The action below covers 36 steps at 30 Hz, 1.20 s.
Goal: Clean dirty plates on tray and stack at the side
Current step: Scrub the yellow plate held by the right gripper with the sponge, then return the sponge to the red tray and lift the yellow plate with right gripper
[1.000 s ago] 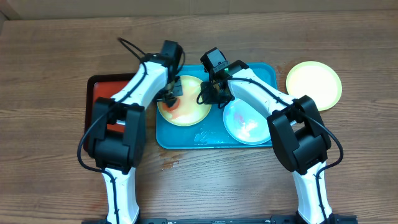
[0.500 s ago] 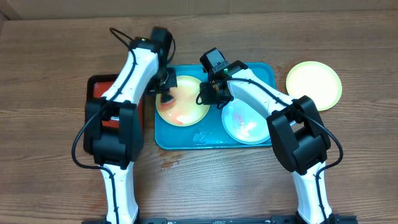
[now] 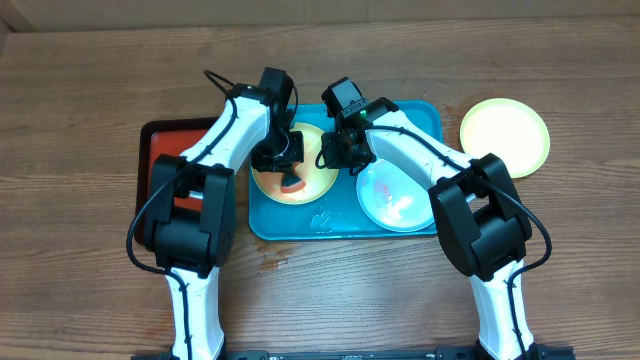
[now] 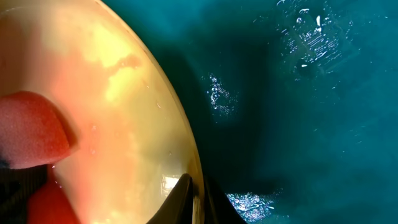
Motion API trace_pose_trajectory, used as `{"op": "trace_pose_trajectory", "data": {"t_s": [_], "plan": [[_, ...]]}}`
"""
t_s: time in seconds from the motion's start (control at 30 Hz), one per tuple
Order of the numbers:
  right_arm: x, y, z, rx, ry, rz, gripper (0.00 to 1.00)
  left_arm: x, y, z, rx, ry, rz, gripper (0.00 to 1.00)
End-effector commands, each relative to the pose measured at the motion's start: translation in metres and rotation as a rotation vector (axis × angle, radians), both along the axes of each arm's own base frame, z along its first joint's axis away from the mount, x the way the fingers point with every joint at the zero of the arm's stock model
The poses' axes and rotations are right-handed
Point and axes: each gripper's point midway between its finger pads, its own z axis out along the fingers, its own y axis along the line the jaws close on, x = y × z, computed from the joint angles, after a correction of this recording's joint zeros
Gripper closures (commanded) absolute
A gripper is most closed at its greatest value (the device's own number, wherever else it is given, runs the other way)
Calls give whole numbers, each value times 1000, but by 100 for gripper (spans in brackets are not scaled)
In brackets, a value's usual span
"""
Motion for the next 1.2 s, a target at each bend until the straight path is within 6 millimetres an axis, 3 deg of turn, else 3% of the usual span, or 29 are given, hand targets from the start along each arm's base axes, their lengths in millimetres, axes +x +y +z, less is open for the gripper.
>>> {"op": "trace_pose_trajectory", "data": {"t_s": [0.0, 0.2, 0.33, 0.5, 0.7, 0.8, 0.9, 1.17], "plan": [[-3, -15, -10, -55, 13, -19, 92, -10, 58, -32, 292, 16, 38, 96], [-3, -15, -10, -55, 13, -19, 92, 5, 100, -10, 513, -44, 49, 96], [-3, -15, -10, -54, 12, -19, 92, 18, 109, 8, 553, -76, 65, 96], [-3, -15, -10, -54, 10, -18, 96, 39, 101, 29, 512, -135, 86, 96], [2, -14, 9, -72, -23, 17, 96, 64, 66, 66, 272, -181, 123, 96], [7, -15, 35, -117, -82, 41, 96, 74, 55, 89, 138, -195, 162, 96], [14, -22, 77, -242, -196, 50, 96, 79, 56, 108, 40, -195, 191, 96], [21, -43, 191, -704, -580, -11, 96, 64, 114, 108, 50, -108, 313, 96]]}}
